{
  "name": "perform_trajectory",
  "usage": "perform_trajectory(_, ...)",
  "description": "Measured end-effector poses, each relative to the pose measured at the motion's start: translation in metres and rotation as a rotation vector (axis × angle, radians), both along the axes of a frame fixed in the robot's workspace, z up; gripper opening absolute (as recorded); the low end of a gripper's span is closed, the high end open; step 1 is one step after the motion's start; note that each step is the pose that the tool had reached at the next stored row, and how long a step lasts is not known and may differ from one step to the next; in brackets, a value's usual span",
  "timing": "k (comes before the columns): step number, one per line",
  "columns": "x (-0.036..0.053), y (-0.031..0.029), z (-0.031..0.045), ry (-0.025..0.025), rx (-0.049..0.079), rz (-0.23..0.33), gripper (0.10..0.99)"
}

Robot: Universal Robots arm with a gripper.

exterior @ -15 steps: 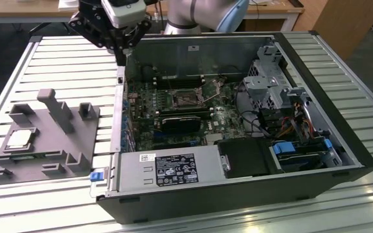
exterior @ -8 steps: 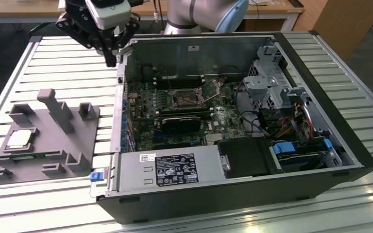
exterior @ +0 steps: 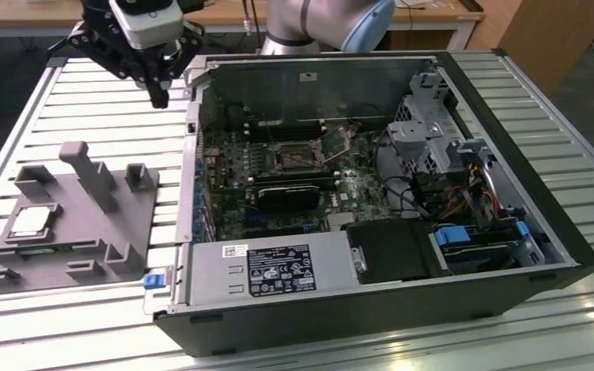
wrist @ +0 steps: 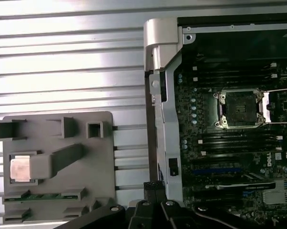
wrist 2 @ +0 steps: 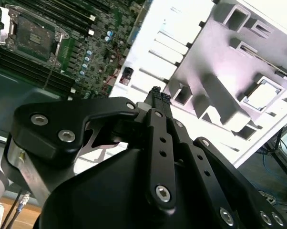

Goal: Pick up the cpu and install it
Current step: 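Reach for the cpu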

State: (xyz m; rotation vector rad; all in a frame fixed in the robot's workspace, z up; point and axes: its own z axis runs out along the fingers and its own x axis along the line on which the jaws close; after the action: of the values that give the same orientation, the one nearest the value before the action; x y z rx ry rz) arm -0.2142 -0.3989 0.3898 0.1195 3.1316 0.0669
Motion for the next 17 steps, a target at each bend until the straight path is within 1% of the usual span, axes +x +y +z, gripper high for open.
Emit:
perform_trajectory(4, -0.0094, 0.0, -0.0006, 0.0032, 0.0, 0.0, 0.106)
perform_trajectory(9, -0.0214, 0.0, -0.0016, 0.0061, 0.0, 0.0, 0.106)
perform_trajectory(13, -0.0307, -0.0002, -0.0027, 0.0066, 0.0, 0.0, 0.106)
perform_trajectory(17, -0.0395, -0.002, -0.0038, 0.0068, 0.0, 0.0, 0.106)
